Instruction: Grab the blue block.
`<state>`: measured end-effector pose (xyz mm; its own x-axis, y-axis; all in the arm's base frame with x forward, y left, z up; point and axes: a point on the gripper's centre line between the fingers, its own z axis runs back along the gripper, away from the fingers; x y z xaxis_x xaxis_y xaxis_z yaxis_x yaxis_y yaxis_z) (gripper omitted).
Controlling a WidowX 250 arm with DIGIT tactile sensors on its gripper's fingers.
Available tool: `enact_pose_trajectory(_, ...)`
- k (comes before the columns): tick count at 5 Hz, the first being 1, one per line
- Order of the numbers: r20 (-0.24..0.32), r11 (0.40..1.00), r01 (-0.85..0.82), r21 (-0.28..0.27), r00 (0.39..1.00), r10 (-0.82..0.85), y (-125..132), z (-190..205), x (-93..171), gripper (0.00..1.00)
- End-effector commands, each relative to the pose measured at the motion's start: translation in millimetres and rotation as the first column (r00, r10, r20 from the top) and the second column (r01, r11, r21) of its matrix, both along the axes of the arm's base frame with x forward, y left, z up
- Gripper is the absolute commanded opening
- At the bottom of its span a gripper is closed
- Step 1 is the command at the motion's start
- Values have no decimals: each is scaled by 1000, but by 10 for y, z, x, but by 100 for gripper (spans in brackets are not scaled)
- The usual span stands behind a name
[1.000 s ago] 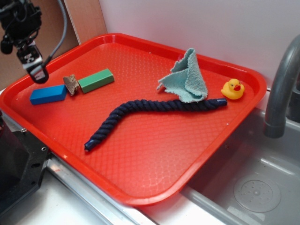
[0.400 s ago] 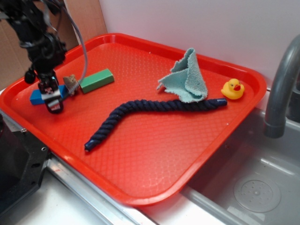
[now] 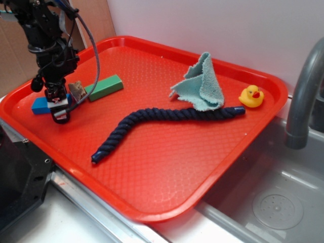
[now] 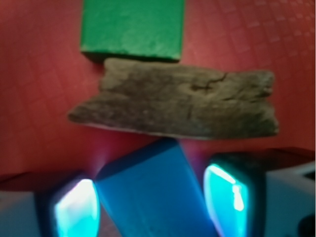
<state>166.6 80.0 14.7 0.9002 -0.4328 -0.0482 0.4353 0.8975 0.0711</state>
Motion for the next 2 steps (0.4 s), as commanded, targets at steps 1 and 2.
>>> enact_pose_trajectory(1,136,1000,-29,8,990,28,-60,510,-49,0)
enact_pose_trajectory(2,121,972,-231,46,967,224,-519,1011,122,0)
